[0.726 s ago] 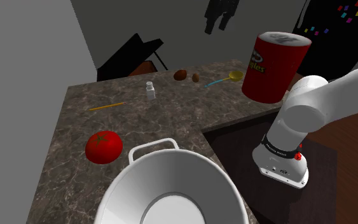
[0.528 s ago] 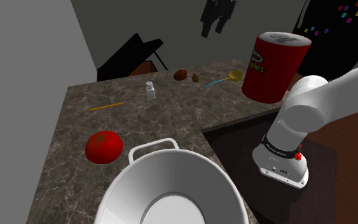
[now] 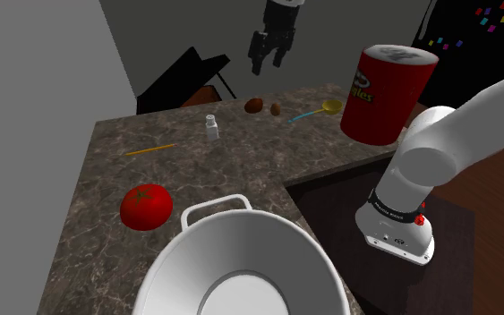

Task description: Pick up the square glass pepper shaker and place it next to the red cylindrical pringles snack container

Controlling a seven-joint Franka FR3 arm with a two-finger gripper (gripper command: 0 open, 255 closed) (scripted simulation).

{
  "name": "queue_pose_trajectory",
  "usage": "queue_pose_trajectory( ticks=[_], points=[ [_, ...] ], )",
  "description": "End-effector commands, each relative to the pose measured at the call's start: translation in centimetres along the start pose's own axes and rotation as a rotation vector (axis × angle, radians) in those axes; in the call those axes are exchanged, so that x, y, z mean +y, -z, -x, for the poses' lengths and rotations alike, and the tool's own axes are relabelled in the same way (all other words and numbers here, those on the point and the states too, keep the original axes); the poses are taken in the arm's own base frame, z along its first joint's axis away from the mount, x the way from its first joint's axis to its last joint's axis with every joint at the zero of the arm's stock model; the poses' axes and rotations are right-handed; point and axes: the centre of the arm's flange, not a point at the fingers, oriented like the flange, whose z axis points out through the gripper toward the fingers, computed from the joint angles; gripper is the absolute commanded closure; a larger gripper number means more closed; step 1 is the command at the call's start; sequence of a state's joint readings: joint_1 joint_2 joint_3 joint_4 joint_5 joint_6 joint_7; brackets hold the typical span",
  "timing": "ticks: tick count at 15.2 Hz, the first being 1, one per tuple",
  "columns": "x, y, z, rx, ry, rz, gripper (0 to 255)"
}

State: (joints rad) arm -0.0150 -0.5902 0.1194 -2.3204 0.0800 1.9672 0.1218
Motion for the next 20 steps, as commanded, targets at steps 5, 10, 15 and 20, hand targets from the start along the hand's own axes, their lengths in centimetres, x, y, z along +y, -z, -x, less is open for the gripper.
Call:
queue_pose_trajectory(
  ticks=[5, 10, 15, 20],
  points=[
    [-1.8, -6.6, -4.4, 0.003, -0.005, 0.013, 0],
    [-3.2, -11.9, -8.1, 0.004, -0.009, 0.024, 0],
    [-4.6, -17.2, -11.8, 0.006, -0.013, 0.036, 0],
    [-5.8, -22.1, -15.2, 0.007, -0.017, 0.046, 0]
  ],
)
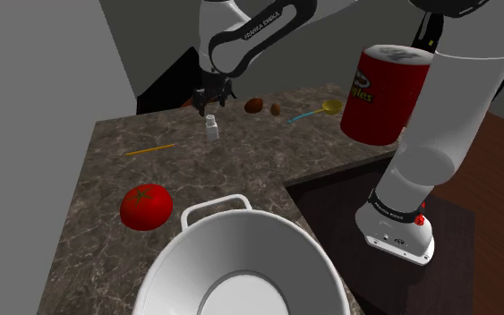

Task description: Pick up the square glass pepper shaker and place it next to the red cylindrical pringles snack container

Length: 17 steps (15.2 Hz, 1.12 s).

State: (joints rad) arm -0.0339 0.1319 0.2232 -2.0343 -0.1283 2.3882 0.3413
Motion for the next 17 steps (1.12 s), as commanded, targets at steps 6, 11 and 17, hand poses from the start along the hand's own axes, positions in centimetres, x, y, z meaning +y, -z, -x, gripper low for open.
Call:
queue_pose_trajectory(
  ticks=[6, 11, 17],
  points=[
    [-0.3, -4.0, -0.5, 0.001, -0.001, 0.002, 0],
    [-0.3, -4.8, -0.5, 0.001, -0.001, 0.002, 0],
    [-0.3, -4.8, -0.5, 0.001, -0.001, 0.002, 255]
  ],
)
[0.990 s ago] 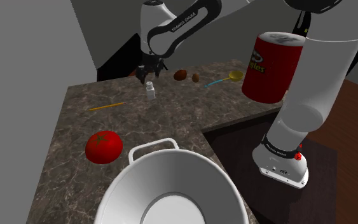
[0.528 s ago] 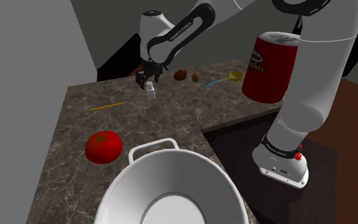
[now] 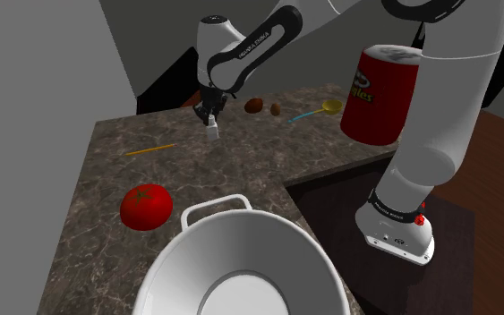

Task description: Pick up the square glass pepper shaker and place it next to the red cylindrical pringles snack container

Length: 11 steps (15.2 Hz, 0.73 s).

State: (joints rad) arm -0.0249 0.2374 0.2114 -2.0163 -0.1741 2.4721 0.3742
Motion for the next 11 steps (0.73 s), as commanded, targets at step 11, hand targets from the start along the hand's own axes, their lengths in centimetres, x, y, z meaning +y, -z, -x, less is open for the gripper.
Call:
queue_pose_trajectory(
  ticks=[11],
  points=[
    [0.0, 1.5, -0.4, 0.0, 0.0, 0.0, 255]
  ],
)
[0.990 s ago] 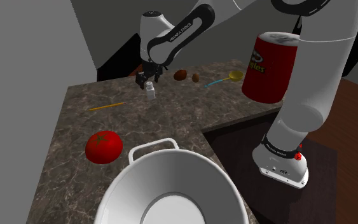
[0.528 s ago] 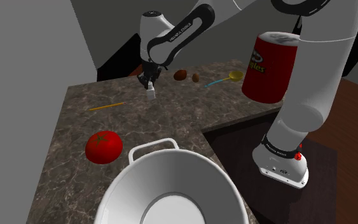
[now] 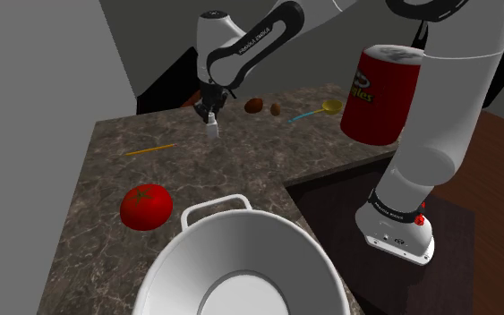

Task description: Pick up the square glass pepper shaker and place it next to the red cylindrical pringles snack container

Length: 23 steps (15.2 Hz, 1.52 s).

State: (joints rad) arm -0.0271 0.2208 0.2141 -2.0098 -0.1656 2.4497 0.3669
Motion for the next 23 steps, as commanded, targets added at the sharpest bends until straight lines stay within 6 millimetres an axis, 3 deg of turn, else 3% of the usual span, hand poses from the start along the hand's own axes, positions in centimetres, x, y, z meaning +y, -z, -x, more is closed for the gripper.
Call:
queue_pose_trajectory(
  ticks=[1, 23],
  points=[
    [0.0, 1.0, -0.3, 0.0, 0.0, 0.0, 255],
    [0.0, 12.3, -3.0, 0.0, 0.0, 0.0, 255]
  ],
)
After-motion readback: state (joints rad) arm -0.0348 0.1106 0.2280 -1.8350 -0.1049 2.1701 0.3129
